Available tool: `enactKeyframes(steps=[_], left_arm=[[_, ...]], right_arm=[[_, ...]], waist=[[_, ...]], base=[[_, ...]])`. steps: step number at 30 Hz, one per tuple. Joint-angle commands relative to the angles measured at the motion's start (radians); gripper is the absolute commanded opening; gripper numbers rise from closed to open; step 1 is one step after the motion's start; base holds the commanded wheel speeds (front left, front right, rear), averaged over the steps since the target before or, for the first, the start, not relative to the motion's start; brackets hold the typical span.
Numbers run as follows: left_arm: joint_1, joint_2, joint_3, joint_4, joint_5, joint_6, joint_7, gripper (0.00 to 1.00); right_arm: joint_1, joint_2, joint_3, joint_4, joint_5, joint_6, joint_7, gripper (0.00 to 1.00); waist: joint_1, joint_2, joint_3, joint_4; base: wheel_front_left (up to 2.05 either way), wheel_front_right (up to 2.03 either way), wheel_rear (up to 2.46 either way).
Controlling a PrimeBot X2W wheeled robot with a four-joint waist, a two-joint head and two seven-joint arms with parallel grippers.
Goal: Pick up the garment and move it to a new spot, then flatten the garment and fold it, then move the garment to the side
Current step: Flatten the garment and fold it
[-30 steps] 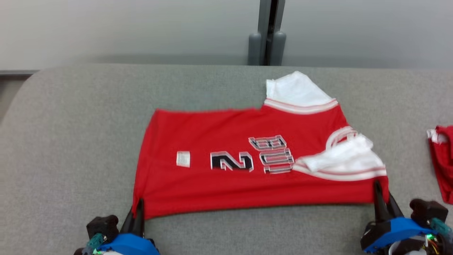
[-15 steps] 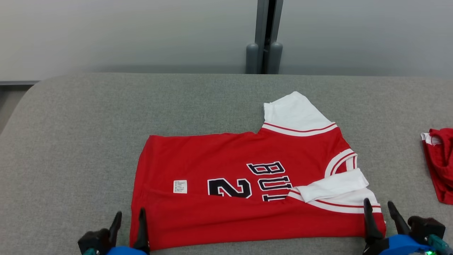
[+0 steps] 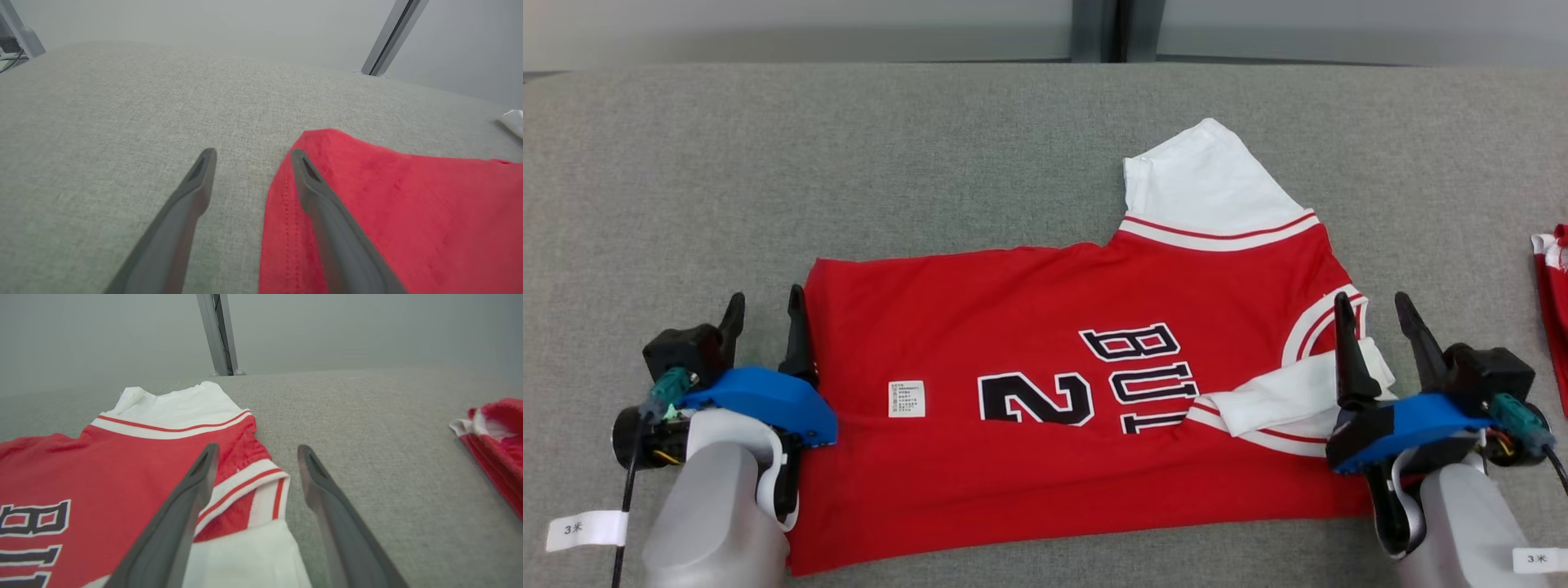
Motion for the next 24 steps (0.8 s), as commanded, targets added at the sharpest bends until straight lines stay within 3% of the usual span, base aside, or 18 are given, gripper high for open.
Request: enactKeyframes(steps=[1, 8, 18, 19, 21, 24], left_arm=[[-0.032, 0.007, -0.009, 0.018, 0.004, -0.004, 0.0, 1.0], [-0.101, 0.021, -0.04, 0.093, -0.018, -0.007, 0.0, 1.0], [-0.144, 0.031, -0.217, 0.205, -0.066, -0.008, 0.017, 1.0], [-0.151, 0.032, -0.242, 0.22, -0.061, -0.008, 0.03, 0.84], [-0.161, 0.024, -0.286, 0.236, -0.071, -0.008, 0.046, 0.0], [-0.173, 0.011, -0.35, 0.25, -0.099, -0.008, 0.081, 0.0]], right_arm=[[-0.029, -0.004, 0.011, -0.005, -0.009, 0.0, 0.0, 1.0], [-0.128, -0.017, 0.045, 0.004, -0.046, 0.0, 0.0, 1.0], [-0.267, -0.062, 0.109, 0.093, -0.087, 0.0, 0.037, 1.0], [-0.287, -0.07, 0.116, 0.105, -0.092, 0.0, 0.052, 1.0], [-0.331, -0.087, 0.131, 0.136, -0.103, 0.0, 0.092, 1.0], [-0.403, -0.117, 0.137, 0.183, -0.109, 0.0, 0.15, 1.0]], waist=[[-0.0003, 0.0, 0.01, -0.002], [-0.0003, 0.0, 0.047, -0.015], [-0.0003, 0.0, 0.069, 0.002], [-0.0003, 0.0, 0.073, 0.005], [-0.0003, 0.0, 0.081, 0.013], [-0.0003, 0.0, 0.092, 0.034]], base=[[0.0, 0.0, 0.0], [0.0, 0.0, 0.0], [0.0, 0.0, 0.0], [0.0, 0.0, 0.0], [0.0, 0.0, 0.0], [0.0, 0.0, 0.0]])
